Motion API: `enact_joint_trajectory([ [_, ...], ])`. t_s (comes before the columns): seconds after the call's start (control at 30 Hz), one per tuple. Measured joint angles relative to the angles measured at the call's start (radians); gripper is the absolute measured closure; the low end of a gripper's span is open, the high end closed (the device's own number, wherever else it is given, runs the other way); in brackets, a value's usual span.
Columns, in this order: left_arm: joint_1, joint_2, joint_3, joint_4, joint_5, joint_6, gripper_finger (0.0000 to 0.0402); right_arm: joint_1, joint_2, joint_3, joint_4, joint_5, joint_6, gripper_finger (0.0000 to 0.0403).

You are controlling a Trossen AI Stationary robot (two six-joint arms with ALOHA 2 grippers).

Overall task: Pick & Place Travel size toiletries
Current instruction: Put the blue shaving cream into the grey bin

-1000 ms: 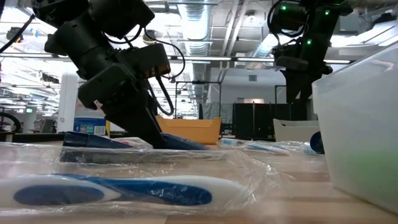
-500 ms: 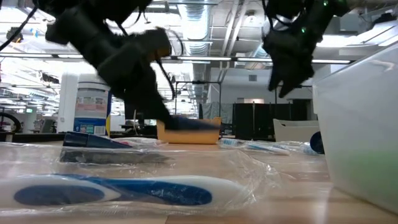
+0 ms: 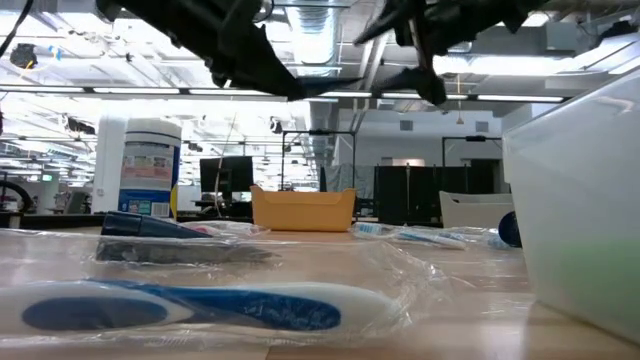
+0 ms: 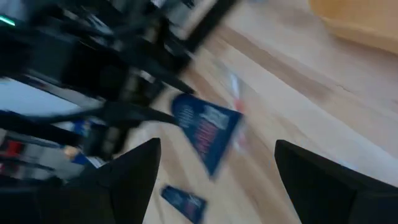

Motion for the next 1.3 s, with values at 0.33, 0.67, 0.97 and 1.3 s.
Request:
enact_joint_trajectory([
  [0.33,0.046,-0.006,0.000,0.070,-0.001,0.022,0.0271,-0.030,0.000,0.000,0.043,-0.001,-0.001,0.0097],
  [0.67,0.046,-0.006,0.000,0.155,0.006,0.056,0.0271,-0.059,0.000,0.000,0.046,-0.020,-0.043,0.0123],
  [0.97,0.051,-0.006,0.000,0.165,0.027,0.056,0.0270,-0.076,0.001,0.000,0.079,-0.075,-0.046,0.0210],
  [1.3,0.077,-0.005,-0.001,0.178,0.048,0.060,0.0270,-0.106,0.001,0.000,0.096,-0.159,-0.074,0.0393],
])
